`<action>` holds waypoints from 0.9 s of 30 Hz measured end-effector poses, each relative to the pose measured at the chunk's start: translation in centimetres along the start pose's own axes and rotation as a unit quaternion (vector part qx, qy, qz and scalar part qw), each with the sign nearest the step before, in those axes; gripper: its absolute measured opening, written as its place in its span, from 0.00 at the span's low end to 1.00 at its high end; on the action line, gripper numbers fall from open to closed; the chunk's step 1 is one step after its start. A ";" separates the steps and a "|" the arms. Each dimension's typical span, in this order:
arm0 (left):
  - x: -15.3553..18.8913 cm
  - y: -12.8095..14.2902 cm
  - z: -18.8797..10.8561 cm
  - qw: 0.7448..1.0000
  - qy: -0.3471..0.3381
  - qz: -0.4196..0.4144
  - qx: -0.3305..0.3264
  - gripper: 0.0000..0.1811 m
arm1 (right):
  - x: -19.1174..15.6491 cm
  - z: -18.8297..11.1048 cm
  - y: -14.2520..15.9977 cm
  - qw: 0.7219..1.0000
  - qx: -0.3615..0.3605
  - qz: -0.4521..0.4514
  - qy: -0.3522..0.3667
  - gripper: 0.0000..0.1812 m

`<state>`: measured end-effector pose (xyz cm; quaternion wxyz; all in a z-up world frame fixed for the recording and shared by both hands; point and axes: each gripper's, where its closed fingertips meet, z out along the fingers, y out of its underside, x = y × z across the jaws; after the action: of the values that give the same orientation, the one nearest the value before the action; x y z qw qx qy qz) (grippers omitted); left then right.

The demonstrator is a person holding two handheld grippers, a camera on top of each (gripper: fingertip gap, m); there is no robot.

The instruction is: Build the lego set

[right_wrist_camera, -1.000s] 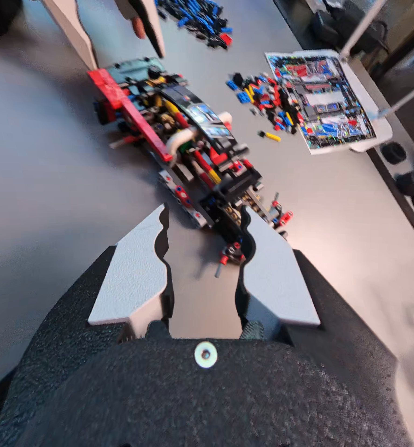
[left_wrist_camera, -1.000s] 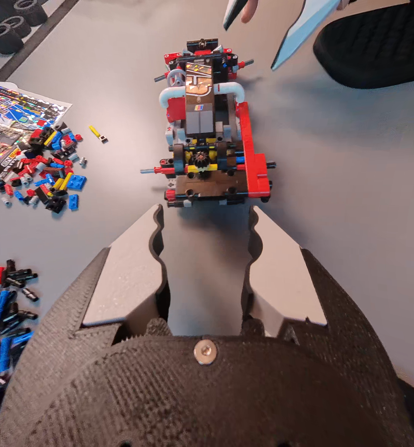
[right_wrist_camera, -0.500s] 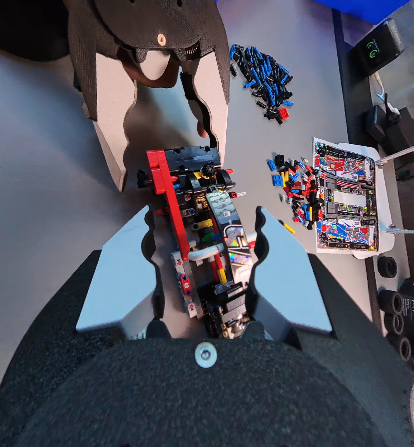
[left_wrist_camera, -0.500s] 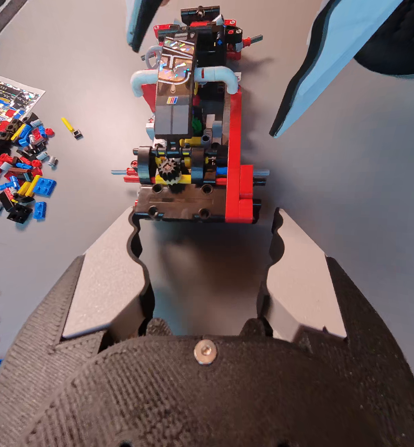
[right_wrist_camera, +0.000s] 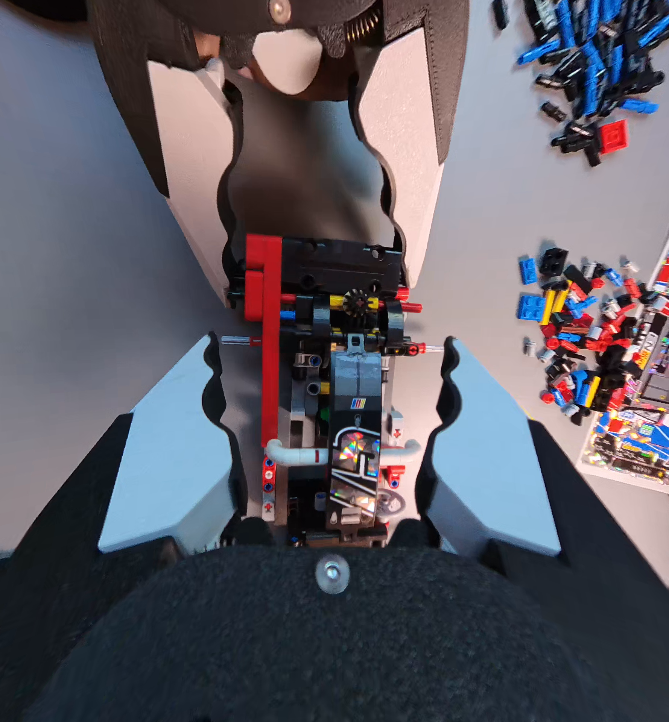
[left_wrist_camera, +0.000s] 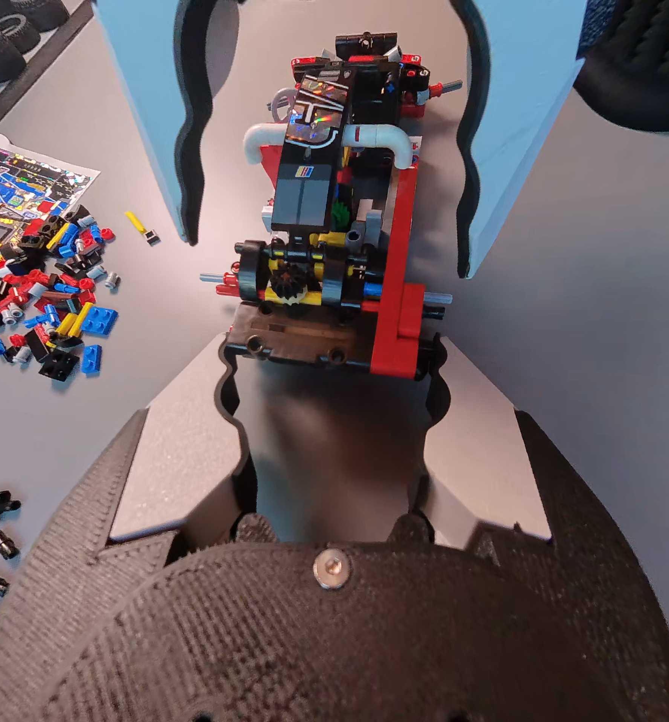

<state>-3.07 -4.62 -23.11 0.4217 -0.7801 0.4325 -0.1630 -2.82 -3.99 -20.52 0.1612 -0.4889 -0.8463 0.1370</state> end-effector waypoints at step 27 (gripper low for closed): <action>0.0 -0.1 0.3 1.000 -0.004 -0.004 -0.002 0.53 | 0.1 1.4 0.5 1.000 -0.006 -0.026 -0.011 0.44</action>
<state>-2.84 -4.46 -23.22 0.4206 -0.7835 0.4281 -0.1610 -3.03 -3.71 -21.96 0.1526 -0.4666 -0.8611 0.1326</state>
